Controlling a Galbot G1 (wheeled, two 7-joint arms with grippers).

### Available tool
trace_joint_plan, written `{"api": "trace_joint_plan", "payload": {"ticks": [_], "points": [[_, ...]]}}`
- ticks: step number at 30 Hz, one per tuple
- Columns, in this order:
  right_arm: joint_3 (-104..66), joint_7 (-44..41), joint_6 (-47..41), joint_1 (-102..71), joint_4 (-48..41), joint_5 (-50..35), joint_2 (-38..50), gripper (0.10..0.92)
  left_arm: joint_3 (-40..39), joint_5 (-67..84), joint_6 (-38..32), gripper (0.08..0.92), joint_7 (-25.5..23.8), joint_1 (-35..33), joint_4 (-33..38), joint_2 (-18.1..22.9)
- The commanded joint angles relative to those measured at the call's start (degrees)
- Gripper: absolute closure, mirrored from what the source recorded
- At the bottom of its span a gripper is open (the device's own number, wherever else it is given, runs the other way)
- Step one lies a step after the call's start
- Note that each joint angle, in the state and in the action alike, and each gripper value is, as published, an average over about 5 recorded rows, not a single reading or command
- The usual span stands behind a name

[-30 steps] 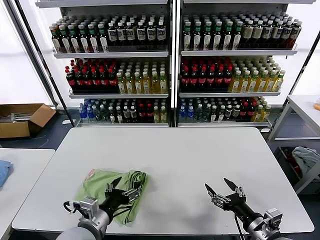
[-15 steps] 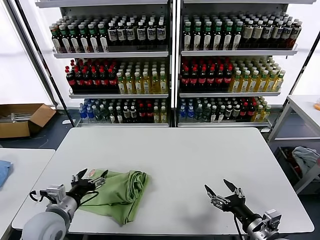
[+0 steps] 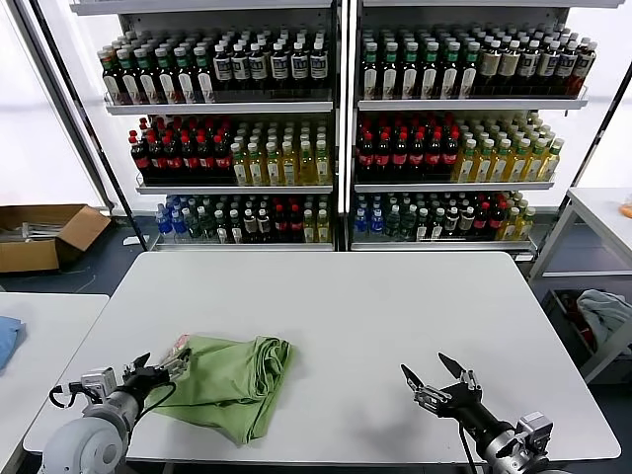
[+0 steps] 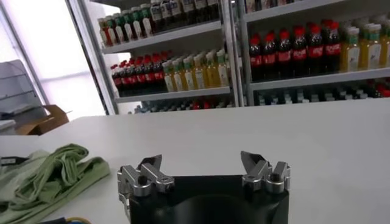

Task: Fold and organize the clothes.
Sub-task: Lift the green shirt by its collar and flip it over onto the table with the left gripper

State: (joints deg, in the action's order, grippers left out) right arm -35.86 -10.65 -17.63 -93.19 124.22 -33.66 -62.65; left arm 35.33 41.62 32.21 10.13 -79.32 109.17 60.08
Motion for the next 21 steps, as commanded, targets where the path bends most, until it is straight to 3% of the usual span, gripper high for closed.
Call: {"api": "trace_joint_plan", "payload": {"ticks": [1,8,21], "points": [[0.53,0.12,-0.09,0.57,0.11,-0.02,-0.06,0.203,-1.44,0.16,0.23,0.177,0.53,-0.57,-1.84,3.17],[1.14,0.22,-0.11,1.22,-0.11,0.05,-0.19,0.203,-1.79,0.21,0.17,0.203,0.26,-1.81,-0.68,3.89],[1.31,0.08,-0.06,1.62,-0.22,-0.03,0.02,0.203,-1.87,0.02,-1.45,0.562,-0.04,-2.71,0.52,5.25]]}}
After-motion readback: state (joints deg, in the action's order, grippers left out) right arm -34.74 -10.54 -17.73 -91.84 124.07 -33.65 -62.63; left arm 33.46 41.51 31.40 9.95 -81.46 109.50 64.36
